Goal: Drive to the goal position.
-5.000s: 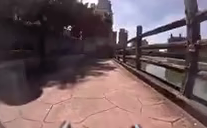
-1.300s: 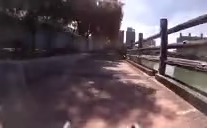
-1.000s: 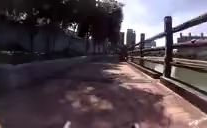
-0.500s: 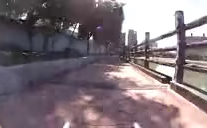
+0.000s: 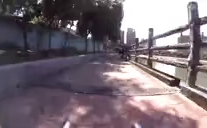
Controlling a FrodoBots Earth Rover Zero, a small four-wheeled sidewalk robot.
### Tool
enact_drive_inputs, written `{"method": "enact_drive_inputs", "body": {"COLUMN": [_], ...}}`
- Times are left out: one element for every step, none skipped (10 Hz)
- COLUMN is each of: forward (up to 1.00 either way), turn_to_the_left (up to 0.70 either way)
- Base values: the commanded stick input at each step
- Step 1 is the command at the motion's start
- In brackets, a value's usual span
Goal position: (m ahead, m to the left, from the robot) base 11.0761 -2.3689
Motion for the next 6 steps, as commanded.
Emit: {"method": "enact_drive_inputs", "body": {"forward": [0.7, 0.7, 0.7, 0.7, 0.7, 0.7], "turn_to_the_left": [0.0, 0.0, 0.0, 0.0, 0.0, -0.02]}}
